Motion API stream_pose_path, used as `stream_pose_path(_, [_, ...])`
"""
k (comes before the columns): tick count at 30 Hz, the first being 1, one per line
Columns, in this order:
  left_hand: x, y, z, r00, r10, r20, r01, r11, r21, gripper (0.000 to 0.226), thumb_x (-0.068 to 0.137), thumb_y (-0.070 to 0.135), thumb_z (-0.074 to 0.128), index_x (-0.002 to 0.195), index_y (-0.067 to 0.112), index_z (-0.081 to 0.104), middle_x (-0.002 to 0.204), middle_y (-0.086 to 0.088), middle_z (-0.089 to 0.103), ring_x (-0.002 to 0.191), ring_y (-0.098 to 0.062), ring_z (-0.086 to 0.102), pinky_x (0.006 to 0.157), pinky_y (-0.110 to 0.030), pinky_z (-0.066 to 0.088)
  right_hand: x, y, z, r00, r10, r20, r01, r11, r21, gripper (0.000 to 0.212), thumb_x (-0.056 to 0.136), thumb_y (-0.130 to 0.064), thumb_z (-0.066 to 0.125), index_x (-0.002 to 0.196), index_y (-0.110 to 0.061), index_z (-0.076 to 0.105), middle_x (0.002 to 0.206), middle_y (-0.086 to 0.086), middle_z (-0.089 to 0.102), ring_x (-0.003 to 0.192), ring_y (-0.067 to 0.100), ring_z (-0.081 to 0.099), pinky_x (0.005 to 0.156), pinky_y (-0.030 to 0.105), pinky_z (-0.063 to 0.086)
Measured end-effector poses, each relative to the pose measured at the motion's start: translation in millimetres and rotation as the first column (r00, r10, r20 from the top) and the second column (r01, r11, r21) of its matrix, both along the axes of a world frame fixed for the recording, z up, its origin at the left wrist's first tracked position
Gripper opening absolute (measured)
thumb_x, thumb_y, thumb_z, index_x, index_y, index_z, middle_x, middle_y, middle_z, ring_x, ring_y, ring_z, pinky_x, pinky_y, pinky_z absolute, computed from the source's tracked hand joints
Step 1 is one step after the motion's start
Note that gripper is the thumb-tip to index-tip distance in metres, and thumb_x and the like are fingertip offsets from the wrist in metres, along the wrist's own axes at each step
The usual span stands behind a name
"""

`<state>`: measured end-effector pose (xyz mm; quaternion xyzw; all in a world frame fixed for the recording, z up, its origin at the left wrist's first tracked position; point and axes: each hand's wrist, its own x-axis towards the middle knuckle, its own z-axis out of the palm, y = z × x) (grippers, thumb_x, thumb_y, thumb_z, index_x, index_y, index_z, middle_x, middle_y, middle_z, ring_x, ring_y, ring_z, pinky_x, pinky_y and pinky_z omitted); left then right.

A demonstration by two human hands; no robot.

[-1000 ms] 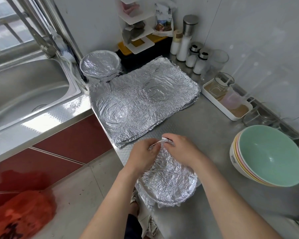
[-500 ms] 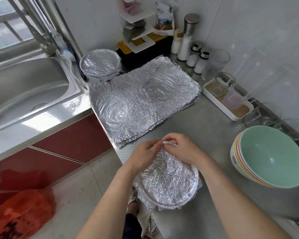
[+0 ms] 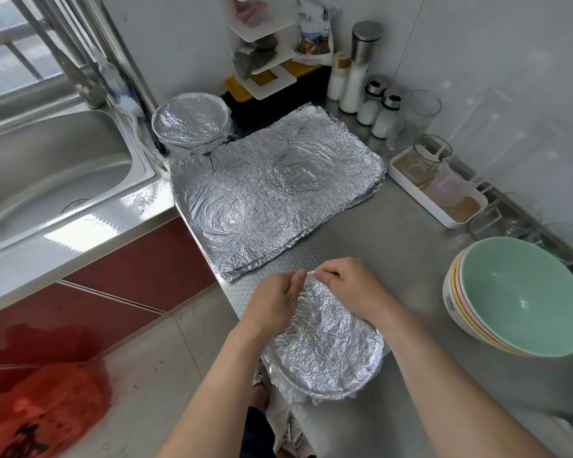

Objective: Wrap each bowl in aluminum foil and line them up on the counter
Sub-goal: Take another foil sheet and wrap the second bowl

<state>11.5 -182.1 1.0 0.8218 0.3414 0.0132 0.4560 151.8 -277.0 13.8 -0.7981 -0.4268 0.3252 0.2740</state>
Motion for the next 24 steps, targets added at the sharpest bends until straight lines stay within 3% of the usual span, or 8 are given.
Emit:
stream_pose_path(7, [-7, -16, 2, 0.893, 0.441, 0.092, -0.43, 0.896, -0.113, 0.047, 0.105, 0.032, 0.035, 0.062, 0.015, 0.046, 0.055, 0.002, 0.043, 0.049, -0.008, 0.035, 0.046, -0.018, 0.024, -4, 33, 26, 0.956, 0.212, 0.202, -0.197, 0.976, -0.092, 0.025, 0.099, -0.036, 0.047, 0.104, -0.023, 0.068, 0.092, -0.006, 0.066, 0.084, 0.014, 0.056, 0.084, 0.034, 0.037])
stream_pose_path(9, [-10, -23, 3, 0.85, 0.519, 0.087, -0.507, 0.852, -0.133, 0.041, 0.105, 0.033, 0.034, 0.093, 0.012, 0.066, 0.084, -0.001, 0.065, 0.075, -0.01, 0.057, 0.064, -0.019, 0.037, -2, 33, 30, 0.964, 0.131, 0.233, -0.121, 0.991, -0.056, 0.026, 0.1, -0.034, 0.046, 0.11, -0.021, 0.066, 0.108, -0.004, 0.067, 0.1, 0.016, 0.058, 0.095, 0.037, 0.039])
stream_pose_path(11, [-15, -27, 4, 0.851, 0.517, 0.097, -0.503, 0.854, -0.135, 0.04, 0.105, 0.034, 0.036, 0.132, 0.013, 0.057, 0.124, 0.002, 0.062, 0.113, -0.008, 0.053, 0.09, -0.016, 0.035, 2, 20, 31, 0.976, -0.037, 0.215, 0.032, 0.999, 0.024, 0.03, 0.1, -0.026, 0.046, 0.121, -0.016, 0.064, 0.123, 0.0, 0.065, 0.113, 0.019, 0.058, 0.101, 0.038, 0.042])
stream_pose_path(14, [-16, -21, 3, 0.868, 0.474, 0.148, -0.447, 0.876, -0.18, 0.045, 0.103, 0.037, 0.041, 0.144, 0.019, 0.045, 0.138, 0.009, 0.051, 0.121, 0.001, 0.041, 0.099, -0.016, 0.03, 7, -7, 26, 0.958, -0.23, 0.169, 0.226, 0.973, 0.042, 0.033, 0.1, -0.023, 0.046, 0.128, -0.014, 0.06, 0.13, 0.001, 0.061, 0.116, 0.021, 0.058, 0.102, 0.034, 0.043])
stream_pose_path(18, [-7, -15, -1, 0.903, 0.405, 0.143, -0.373, 0.905, -0.205, 0.043, 0.103, 0.035, 0.043, 0.143, 0.02, 0.047, 0.137, 0.004, 0.054, 0.124, -0.012, 0.05, 0.098, -0.025, 0.041, 0, -42, 12, 0.919, -0.351, 0.182, 0.352, 0.936, 0.03, 0.032, 0.099, -0.02, 0.047, 0.124, -0.012, 0.064, 0.122, 0.001, 0.066, 0.112, 0.021, 0.06, 0.095, 0.03, 0.045])
stream_pose_path(20, [-5, -15, -3, 0.904, 0.407, 0.133, -0.381, 0.906, -0.185, 0.038, 0.104, 0.032, 0.043, 0.135, 0.016, 0.057, 0.115, -0.011, 0.068, 0.104, -0.027, 0.064, 0.084, -0.038, 0.05, -6, -48, 3, 0.908, -0.383, 0.172, 0.383, 0.923, 0.034, 0.027, 0.098, -0.018, 0.047, 0.114, -0.013, 0.068, 0.104, 0.001, 0.071, 0.097, 0.022, 0.062, 0.081, 0.028, 0.045])
stream_pose_path(22, [-6, -18, -4, 0.898, 0.415, 0.148, -0.396, 0.907, -0.141, 0.033, 0.104, 0.028, 0.043, 0.119, 0.01, 0.066, 0.075, 0.001, 0.065, 0.066, -0.008, 0.059, 0.055, -0.022, 0.043, -11, -46, -4, 0.899, -0.395, 0.189, 0.399, 0.917, 0.017, 0.022, 0.097, -0.016, 0.045, 0.097, -0.013, 0.068, 0.079, 0.003, 0.064, 0.078, 0.027, 0.056, 0.067, 0.032, 0.039])
stream_pose_path(24, [-8, -23, -2, 0.871, 0.468, 0.147, -0.455, 0.883, -0.112, 0.03, 0.104, 0.025, 0.043, 0.098, 0.007, 0.067, 0.061, 0.012, 0.049, 0.054, -0.003, 0.043, 0.047, -0.014, 0.031, -14, -39, -5, 0.893, -0.389, 0.226, 0.398, 0.917, 0.005, 0.022, 0.097, -0.014, 0.044, 0.096, -0.012, 0.066, 0.08, 0.007, 0.064, 0.077, 0.03, 0.054, 0.065, 0.033, 0.037])
